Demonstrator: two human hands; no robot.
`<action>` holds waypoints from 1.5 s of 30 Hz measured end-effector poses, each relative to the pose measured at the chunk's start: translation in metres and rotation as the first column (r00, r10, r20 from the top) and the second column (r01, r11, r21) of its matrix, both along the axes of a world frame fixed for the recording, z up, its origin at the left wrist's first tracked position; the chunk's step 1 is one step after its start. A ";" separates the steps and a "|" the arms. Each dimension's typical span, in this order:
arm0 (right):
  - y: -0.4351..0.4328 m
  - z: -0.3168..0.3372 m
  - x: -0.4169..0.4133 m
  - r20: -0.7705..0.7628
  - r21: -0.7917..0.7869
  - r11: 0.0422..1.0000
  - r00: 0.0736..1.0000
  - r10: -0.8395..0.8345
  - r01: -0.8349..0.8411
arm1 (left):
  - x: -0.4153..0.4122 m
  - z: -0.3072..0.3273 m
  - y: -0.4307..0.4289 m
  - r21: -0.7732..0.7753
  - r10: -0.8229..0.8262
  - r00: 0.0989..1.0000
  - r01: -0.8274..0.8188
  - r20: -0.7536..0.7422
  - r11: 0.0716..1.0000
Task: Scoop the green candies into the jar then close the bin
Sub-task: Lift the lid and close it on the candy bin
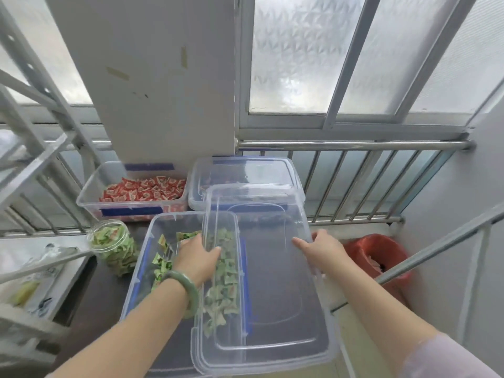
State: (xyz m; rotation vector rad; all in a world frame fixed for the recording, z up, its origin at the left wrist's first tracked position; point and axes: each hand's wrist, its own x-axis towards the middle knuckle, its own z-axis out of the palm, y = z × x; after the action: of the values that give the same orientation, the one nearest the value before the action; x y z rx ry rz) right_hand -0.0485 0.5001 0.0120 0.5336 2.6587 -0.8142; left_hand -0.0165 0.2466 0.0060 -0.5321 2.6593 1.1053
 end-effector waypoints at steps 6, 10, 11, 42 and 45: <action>-0.092 -0.007 0.015 0.045 -0.020 0.994 0.993 0.108 -0.108 | 0.030 0.009 -0.086 -0.079 0.058 0.998 -0.059 -0.025 0.995; -0.131 -0.018 0.029 0.086 -0.006 0.994 0.991 0.106 -0.106 | 0.044 -0.004 -0.120 -0.042 0.093 0.996 -0.093 -0.006 0.995; -0.138 -0.021 0.031 0.088 0.006 0.994 0.991 0.104 -0.105 | 0.046 -0.008 -0.125 -0.037 0.100 0.995 -0.100 0.003 0.994; -0.154 -0.042 0.011 0.167 -0.046 0.998 0.985 0.047 -0.040 | 0.025 -0.044 -0.146 -0.010 0.078 0.992 -0.078 0.099 0.997; -0.150 -0.045 0.008 0.200 -0.132 0.991 0.980 0.012 0.015 | 0.024 -0.042 -0.145 0.079 0.115 0.989 -0.123 0.095 0.989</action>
State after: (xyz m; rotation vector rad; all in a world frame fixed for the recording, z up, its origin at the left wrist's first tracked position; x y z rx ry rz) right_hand -0.0401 0.3497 -0.0331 0.5529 2.4020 -0.8807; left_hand 0.0078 0.1019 -0.0355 -0.7153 2.5193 1.1905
